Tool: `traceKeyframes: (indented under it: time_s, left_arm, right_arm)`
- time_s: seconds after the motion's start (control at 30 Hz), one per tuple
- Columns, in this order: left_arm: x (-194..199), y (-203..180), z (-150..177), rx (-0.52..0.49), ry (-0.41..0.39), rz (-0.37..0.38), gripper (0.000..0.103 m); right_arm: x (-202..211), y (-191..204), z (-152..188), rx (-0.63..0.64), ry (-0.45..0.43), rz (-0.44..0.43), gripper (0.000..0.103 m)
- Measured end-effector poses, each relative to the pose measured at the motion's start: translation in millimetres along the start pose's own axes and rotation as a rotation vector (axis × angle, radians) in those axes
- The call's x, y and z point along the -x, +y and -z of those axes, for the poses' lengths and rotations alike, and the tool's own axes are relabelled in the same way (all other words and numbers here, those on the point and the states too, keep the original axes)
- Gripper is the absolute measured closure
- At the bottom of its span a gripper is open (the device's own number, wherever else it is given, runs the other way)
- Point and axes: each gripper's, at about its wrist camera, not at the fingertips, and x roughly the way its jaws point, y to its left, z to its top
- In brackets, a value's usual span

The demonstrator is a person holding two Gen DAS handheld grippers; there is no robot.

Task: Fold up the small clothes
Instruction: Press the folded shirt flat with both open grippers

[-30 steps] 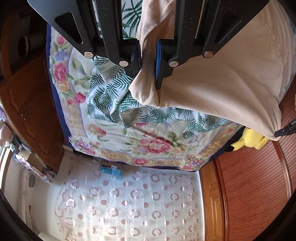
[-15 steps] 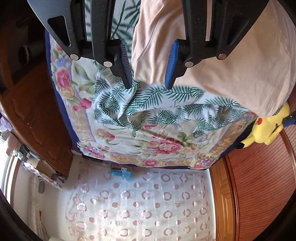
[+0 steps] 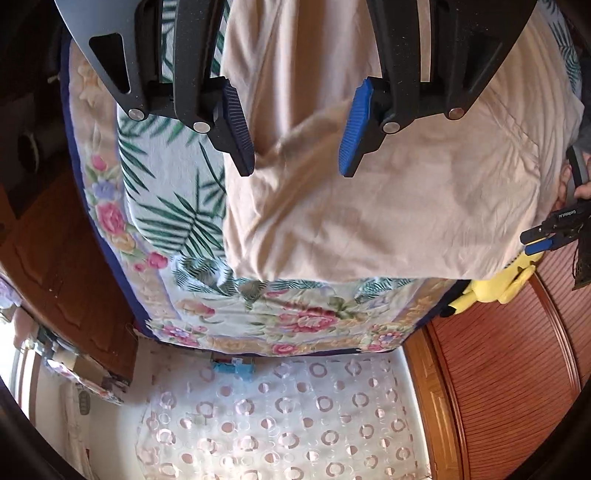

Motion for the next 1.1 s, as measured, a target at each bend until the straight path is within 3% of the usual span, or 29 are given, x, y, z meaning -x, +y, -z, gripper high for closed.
traceKeyframes:
  time_s: [0.13, 0.3, 0.57, 0.93, 1.1]
  left_arm:
    - [-12.1, 2.7, 5.8, 0.007, 0.037, 0.005, 0.024]
    - [-14.2, 4.1, 7.1, 0.016, 0.049, 0.022, 0.024]
    - [-13.8, 4.6, 7.9, 0.022, 0.065, 0.027, 0.024]
    - [13.7, 8.5, 15.6, 0.025, 0.052, 0.019, 0.024]
    - [21.2, 10.9, 25.8, 0.030, 0.060, 0.003, 0.042]
  right_arm:
    - [5.8, -10.5, 5.3, -0.035, 0.021, 0.016, 0.054]
    - [4.7, -9.4, -1.4, -0.063, 0.037, -0.043, 0.054]
    - [-28.3, -5.9, -3.2, -0.049, 0.062, -0.006, 0.054]
    - [-30.3, 5.6, 1.6, 0.020, 0.017, 0.066, 0.054]
    - [-32.3, 7.7, 1.2, 0.020, 0.016, 0.067, 0.054]
